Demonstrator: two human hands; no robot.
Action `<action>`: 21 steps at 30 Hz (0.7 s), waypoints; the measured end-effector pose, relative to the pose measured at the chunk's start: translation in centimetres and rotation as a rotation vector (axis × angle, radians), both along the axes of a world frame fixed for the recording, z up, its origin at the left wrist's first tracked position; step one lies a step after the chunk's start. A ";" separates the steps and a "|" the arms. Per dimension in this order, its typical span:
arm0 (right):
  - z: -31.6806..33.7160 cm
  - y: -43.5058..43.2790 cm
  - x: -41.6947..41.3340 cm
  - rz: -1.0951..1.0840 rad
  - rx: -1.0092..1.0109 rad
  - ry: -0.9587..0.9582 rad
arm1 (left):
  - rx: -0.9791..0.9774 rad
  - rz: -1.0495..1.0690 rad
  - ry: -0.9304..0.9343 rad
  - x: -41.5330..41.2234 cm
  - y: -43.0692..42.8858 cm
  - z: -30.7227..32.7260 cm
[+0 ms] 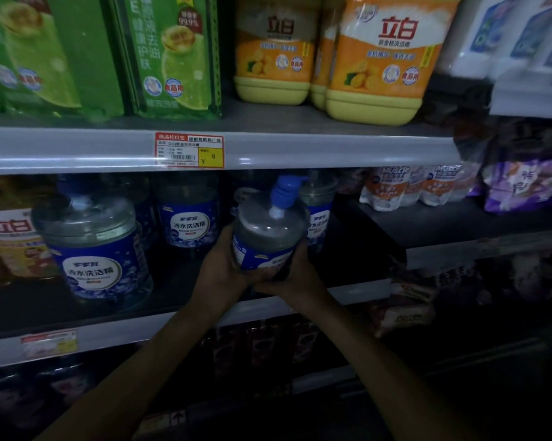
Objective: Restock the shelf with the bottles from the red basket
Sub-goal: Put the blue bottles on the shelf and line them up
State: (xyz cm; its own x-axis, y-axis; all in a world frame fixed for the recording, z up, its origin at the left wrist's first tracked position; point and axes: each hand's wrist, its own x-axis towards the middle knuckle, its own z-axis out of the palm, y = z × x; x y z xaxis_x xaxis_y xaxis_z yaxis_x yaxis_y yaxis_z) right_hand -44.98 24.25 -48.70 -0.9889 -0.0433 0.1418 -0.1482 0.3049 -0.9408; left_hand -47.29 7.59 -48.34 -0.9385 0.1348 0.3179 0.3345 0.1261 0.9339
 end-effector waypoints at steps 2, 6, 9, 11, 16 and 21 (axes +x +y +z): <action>-0.6 0.6 0.2 -0.025 -0.040 0.016 | -0.032 -0.019 0.037 0.4 0.8 0.2; -1.2 2.9 0.7 -0.089 -0.070 0.043 | -0.039 -0.074 0.066 0.4 3.4 0.1; -1.1 5.3 1.2 -0.169 -0.062 0.070 | 0.004 -0.132 0.048 0.1 6.0 -0.2; -1.1 6.8 1.4 -0.202 -0.055 0.091 | 0.008 -0.134 0.065 -0.1 7.7 -0.5; -0.6 9.6 1.4 -0.258 -0.052 0.119 | -0.012 -0.093 0.149 -0.9 11.0 -0.9; -0.2 10.9 0.7 -0.275 -0.076 0.149 | 0.053 -0.062 0.120 -1.2 12.5 -0.5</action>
State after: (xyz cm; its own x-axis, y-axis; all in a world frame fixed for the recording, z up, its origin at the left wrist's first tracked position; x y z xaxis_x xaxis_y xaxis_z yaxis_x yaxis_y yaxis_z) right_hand -44.26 35.18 -48.92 -0.9301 0.2395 0.2783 -0.2076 0.2821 -0.9366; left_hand -48.54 20.12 -48.80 -0.8839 0.1713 0.4352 0.4493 0.0531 0.8918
